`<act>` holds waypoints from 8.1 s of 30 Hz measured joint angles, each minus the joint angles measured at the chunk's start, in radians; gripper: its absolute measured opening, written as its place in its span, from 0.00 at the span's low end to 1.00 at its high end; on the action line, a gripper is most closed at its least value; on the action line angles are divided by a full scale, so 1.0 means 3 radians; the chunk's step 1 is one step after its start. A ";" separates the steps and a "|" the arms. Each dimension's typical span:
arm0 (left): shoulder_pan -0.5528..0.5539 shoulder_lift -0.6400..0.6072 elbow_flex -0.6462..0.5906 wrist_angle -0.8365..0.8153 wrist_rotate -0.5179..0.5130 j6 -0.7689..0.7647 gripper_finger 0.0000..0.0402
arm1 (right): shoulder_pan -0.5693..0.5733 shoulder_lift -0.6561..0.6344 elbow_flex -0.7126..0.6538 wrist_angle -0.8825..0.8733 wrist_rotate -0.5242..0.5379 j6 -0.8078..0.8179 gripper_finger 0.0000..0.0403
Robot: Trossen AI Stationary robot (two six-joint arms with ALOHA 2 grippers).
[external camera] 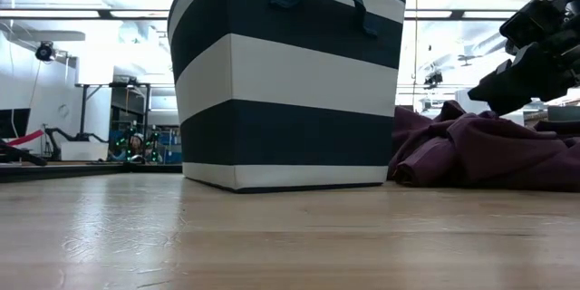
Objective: Pick & place medical supplies in basket/bin
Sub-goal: Put the white bottle into the laundry bin, then return to Home Position
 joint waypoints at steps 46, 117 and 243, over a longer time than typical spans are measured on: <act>0.3612 0.0851 0.2883 -0.1023 -0.1237 0.3198 0.41 | 0.0001 0.0000 0.0000 -0.0001 -0.0005 0.0094 0.02; 0.3684 0.1057 0.2326 -0.0003 -0.1057 0.3657 0.76 | 0.0000 -0.0005 -0.0001 0.0000 0.0004 0.0306 0.02; 0.2886 -0.4808 -0.3602 0.2968 -0.0701 0.2545 0.00 | -0.0440 -0.0212 0.0000 0.0797 -0.0015 -0.1029 0.02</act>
